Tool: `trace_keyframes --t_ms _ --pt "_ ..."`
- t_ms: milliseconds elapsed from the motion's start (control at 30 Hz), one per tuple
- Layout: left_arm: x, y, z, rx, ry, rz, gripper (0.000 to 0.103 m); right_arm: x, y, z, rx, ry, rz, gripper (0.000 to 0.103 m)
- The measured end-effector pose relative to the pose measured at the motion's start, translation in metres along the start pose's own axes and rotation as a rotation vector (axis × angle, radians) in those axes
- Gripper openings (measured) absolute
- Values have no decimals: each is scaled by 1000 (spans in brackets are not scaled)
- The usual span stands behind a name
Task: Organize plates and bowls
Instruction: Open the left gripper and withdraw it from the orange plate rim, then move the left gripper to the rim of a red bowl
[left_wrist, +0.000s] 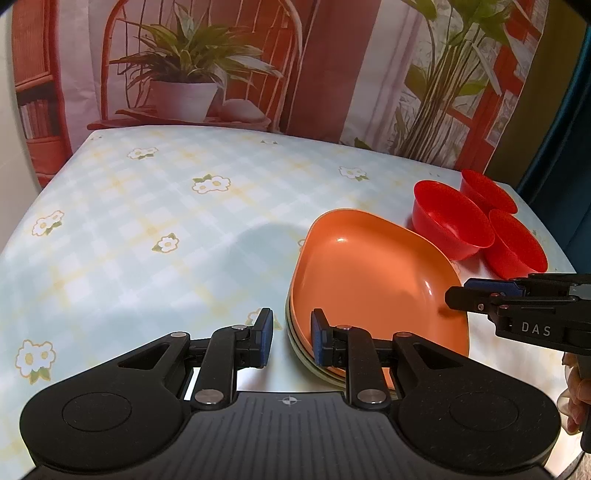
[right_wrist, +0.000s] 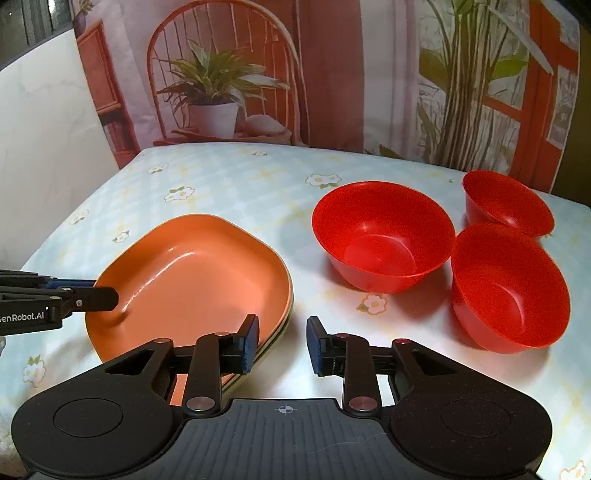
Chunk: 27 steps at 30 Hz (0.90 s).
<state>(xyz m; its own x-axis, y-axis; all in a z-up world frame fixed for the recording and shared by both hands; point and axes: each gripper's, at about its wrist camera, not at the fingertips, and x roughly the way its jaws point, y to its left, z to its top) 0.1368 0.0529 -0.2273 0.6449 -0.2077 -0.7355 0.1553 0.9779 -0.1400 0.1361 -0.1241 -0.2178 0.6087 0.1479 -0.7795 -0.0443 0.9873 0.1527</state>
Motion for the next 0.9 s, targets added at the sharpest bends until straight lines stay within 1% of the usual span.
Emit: trace_keyframes --t_ms 100,233,467,600,667,900 --pt "-2 -1 -1 6 -5 5 23 0 -1 -1 4 -3 0 27" --pt "-8 -4 0 8 -22 -7 23 -5 -2 0 10 -22 6 27" --pt "-25 -12 10 15 -84 -7 23 -19 -10 6 9 -75 15 28" --pt "-31 -20 17 18 -113 -2 23 -28 -18 9 1 -98 13 30" --pt "-33 -25 21 20 -126 1 23 -32 -22 10 -5 -109 7 33" --pt "-34 -44 31 45 -152 -8 23 -43 -47 14 6 -133 -9 33"
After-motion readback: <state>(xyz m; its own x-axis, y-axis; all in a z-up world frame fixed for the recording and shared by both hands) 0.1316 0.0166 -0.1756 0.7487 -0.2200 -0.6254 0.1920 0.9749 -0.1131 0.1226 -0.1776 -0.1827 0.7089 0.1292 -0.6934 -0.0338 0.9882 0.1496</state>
